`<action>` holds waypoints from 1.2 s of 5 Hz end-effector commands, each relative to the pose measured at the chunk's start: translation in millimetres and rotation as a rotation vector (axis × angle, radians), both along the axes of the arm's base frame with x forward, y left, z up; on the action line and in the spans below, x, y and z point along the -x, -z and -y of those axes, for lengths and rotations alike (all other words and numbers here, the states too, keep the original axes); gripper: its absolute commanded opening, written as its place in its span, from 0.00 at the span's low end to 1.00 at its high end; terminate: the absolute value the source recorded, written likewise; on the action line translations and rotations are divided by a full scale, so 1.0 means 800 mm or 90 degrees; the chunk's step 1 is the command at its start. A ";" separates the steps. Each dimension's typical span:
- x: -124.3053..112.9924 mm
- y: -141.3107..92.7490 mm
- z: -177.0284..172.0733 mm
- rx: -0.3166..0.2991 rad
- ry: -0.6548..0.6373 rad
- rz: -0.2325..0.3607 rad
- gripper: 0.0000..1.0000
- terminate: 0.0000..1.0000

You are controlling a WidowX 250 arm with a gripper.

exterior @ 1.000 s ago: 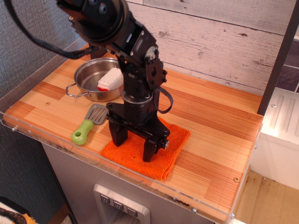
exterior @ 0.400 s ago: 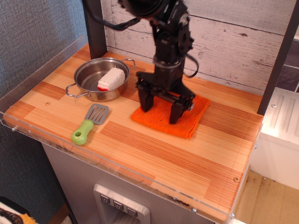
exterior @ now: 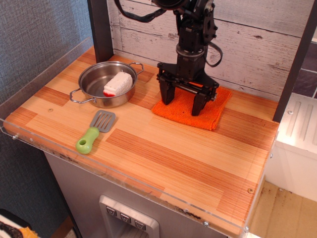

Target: Place the orange cloth on the far edge of the table

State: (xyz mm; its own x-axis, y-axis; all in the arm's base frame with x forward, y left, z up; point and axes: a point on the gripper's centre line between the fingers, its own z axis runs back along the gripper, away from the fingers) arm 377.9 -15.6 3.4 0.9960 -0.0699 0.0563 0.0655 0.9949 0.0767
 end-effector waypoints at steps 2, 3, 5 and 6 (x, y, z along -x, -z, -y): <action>-0.016 0.000 0.008 -0.004 0.003 -0.009 1.00 0.00; -0.021 -0.031 0.011 0.004 0.007 0.028 1.00 0.00; -0.028 -0.097 0.010 0.037 0.011 0.082 1.00 0.00; -0.026 -0.130 0.006 0.050 0.018 0.094 1.00 0.00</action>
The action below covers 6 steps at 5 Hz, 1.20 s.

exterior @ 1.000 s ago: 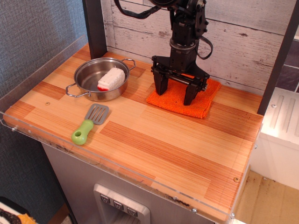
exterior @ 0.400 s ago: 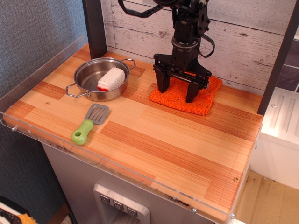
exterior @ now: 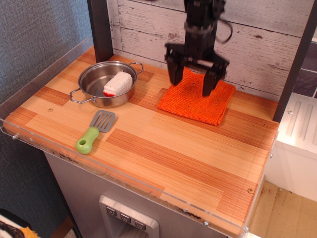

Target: Place the orange cloth on the far edge of the table

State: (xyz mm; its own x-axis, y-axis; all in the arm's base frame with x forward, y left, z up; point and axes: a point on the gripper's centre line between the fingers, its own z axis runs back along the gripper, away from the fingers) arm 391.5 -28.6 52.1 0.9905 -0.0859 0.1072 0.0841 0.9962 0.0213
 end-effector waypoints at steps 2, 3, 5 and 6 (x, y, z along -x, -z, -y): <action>0.027 -0.110 -0.018 0.037 0.013 0.069 1.00 0.00; 0.066 -0.106 -0.024 0.023 0.021 0.055 1.00 0.00; 0.123 -0.077 -0.038 -0.013 0.017 0.027 1.00 0.00; 0.124 -0.075 -0.043 -0.004 0.006 0.029 1.00 0.00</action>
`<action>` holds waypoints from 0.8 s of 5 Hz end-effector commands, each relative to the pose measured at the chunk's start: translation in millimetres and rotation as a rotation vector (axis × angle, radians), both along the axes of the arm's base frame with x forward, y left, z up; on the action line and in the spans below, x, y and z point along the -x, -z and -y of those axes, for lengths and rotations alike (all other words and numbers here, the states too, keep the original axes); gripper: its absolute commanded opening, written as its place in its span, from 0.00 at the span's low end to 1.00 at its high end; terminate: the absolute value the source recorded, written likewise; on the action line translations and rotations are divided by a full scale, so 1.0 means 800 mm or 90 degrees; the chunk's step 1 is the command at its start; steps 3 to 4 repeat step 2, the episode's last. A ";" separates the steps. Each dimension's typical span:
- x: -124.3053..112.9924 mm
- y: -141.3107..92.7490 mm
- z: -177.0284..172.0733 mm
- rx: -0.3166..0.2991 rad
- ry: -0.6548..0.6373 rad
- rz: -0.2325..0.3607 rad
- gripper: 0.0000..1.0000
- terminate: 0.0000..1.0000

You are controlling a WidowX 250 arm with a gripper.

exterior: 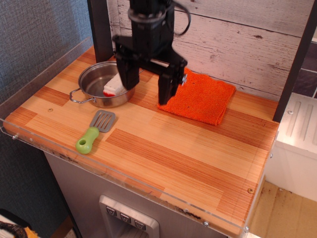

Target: Place the orange cloth on the far edge of the table

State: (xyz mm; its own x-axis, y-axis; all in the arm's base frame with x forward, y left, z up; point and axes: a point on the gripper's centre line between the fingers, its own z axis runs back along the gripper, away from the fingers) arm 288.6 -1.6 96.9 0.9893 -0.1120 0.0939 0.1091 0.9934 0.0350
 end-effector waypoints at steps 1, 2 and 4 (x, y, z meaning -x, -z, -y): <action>-0.005 -0.019 -0.010 0.006 -0.009 0.036 1.00 0.00; -0.005 -0.019 -0.010 0.006 -0.009 0.036 1.00 1.00; -0.005 -0.019 -0.010 0.006 -0.009 0.036 1.00 1.00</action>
